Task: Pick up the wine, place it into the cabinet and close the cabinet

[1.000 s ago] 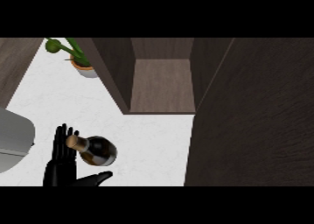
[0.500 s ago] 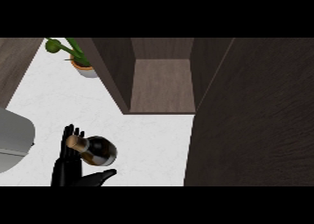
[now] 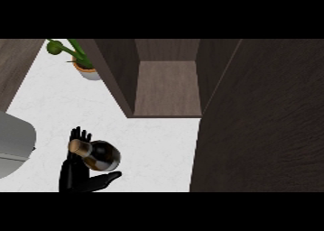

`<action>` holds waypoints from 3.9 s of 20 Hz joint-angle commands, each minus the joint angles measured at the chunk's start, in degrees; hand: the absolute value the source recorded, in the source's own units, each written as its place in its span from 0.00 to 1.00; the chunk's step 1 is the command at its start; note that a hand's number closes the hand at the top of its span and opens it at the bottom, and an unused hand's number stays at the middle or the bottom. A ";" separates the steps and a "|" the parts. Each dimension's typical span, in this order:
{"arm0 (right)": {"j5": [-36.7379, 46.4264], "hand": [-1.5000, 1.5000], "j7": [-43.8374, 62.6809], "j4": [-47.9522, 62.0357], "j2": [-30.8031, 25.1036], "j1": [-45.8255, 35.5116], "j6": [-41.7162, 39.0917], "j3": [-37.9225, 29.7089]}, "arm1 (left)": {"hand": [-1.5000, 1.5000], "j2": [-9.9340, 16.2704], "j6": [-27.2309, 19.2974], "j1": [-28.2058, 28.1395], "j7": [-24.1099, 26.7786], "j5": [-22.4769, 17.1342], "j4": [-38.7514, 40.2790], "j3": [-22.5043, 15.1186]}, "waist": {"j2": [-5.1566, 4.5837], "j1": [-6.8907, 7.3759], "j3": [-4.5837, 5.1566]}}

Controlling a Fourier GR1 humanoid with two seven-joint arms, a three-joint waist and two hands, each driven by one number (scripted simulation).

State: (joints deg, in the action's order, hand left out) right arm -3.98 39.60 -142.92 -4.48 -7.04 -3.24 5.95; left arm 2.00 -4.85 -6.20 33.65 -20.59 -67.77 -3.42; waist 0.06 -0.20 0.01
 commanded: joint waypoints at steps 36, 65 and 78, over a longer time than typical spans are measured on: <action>-5.01 0.00 -1.14 -3.12 0.34 3.48 -2.20 -2.81 | 1.00 9.44 12.25 6.26 2.95 2.82 -7.04 1.86 | 0.09 0.29 -0.06; -6.41 0.00 -1.81 -3.74 1.34 3.67 -3.12 -4.64 | 1.00 -1.93 -14.98 20.49 -38.97 11.64 -38.46 -21.19 | 0.04 -0.27 -0.05; -3.78 0.00 -3.12 -4.26 2.19 6.65 -4.20 -2.09 | 1.00 -2.00 -27.39 36.66 -38.93 11.25 -25.09 -21.85 | -0.01 -0.37 -0.03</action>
State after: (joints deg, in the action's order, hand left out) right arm -5.16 36.74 -141.84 -2.31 -3.89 -6.76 4.39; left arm 0.07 -28.74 27.99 -5.34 -9.19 -95.28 -23.88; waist 0.05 -0.54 -0.01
